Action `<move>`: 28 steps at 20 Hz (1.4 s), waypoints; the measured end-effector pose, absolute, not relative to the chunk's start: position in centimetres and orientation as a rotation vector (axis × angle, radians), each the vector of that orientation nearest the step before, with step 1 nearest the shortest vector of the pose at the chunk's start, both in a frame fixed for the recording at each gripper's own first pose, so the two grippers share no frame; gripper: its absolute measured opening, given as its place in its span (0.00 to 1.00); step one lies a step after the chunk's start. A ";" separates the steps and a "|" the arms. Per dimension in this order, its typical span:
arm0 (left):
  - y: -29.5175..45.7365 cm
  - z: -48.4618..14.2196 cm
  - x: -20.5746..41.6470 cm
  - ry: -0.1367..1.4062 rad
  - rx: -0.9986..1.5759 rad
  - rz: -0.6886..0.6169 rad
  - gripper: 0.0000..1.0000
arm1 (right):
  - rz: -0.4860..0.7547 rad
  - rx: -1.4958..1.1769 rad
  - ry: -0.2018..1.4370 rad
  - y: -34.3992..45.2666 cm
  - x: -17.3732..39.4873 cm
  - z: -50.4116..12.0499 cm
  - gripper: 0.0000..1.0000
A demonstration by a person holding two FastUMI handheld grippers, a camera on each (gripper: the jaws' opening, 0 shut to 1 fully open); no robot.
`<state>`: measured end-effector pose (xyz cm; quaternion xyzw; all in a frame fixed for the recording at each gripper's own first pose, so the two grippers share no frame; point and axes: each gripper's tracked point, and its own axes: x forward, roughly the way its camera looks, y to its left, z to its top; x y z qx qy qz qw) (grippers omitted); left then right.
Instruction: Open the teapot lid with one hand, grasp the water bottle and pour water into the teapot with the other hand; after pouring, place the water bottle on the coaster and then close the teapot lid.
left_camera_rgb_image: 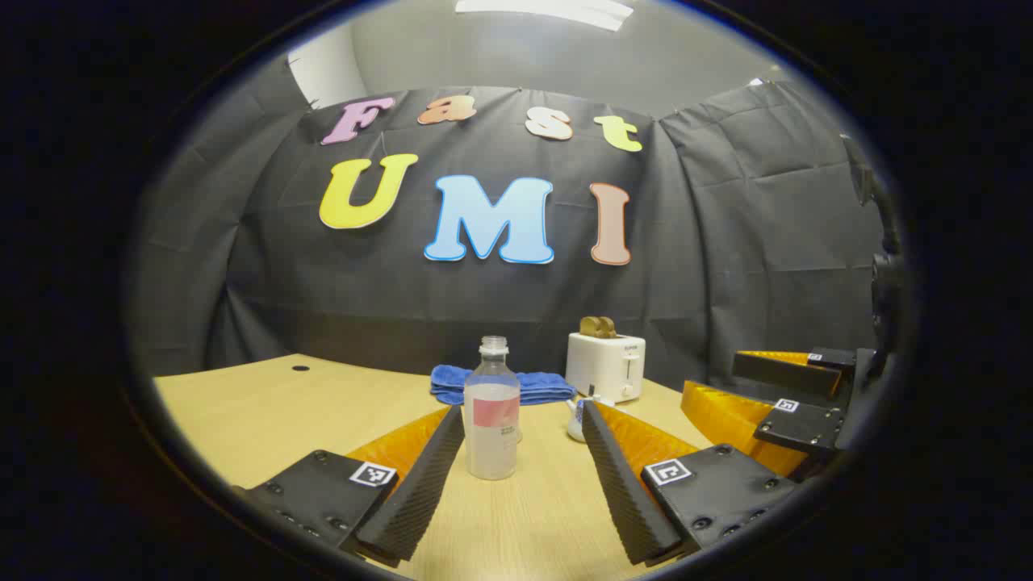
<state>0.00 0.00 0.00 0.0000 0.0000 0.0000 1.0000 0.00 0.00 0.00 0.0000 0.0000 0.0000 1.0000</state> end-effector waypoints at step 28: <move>2.4 -2.7 8.2 0.131 0.062 -0.020 0.99 | 0.066 0.148 0.048 -1.8 12.0 4.9 0.97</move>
